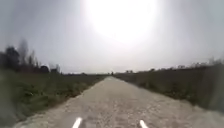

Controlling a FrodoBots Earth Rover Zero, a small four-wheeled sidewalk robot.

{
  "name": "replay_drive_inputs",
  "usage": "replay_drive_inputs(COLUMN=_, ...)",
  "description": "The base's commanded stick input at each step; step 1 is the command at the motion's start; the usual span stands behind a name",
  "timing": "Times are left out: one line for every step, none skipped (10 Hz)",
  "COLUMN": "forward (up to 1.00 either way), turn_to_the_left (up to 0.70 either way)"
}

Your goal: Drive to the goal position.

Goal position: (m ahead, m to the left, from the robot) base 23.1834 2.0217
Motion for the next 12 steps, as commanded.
replay_drive_inputs(forward=0.7, turn_to_the_left=0.0)
replay_drive_inputs(forward=0.7, turn_to_the_left=0.0)
replay_drive_inputs(forward=0.7, turn_to_the_left=0.0)
replay_drive_inputs(forward=0.7, turn_to_the_left=0.0)
replay_drive_inputs(forward=0.7, turn_to_the_left=0.0)
replay_drive_inputs(forward=0.7, turn_to_the_left=0.0)
replay_drive_inputs(forward=0.7, turn_to_the_left=0.0)
replay_drive_inputs(forward=0.7, turn_to_the_left=0.0)
replay_drive_inputs(forward=0.7, turn_to_the_left=0.0)
replay_drive_inputs(forward=0.7, turn_to_the_left=0.0)
replay_drive_inputs(forward=0.7, turn_to_the_left=0.0)
replay_drive_inputs(forward=0.7, turn_to_the_left=0.0)
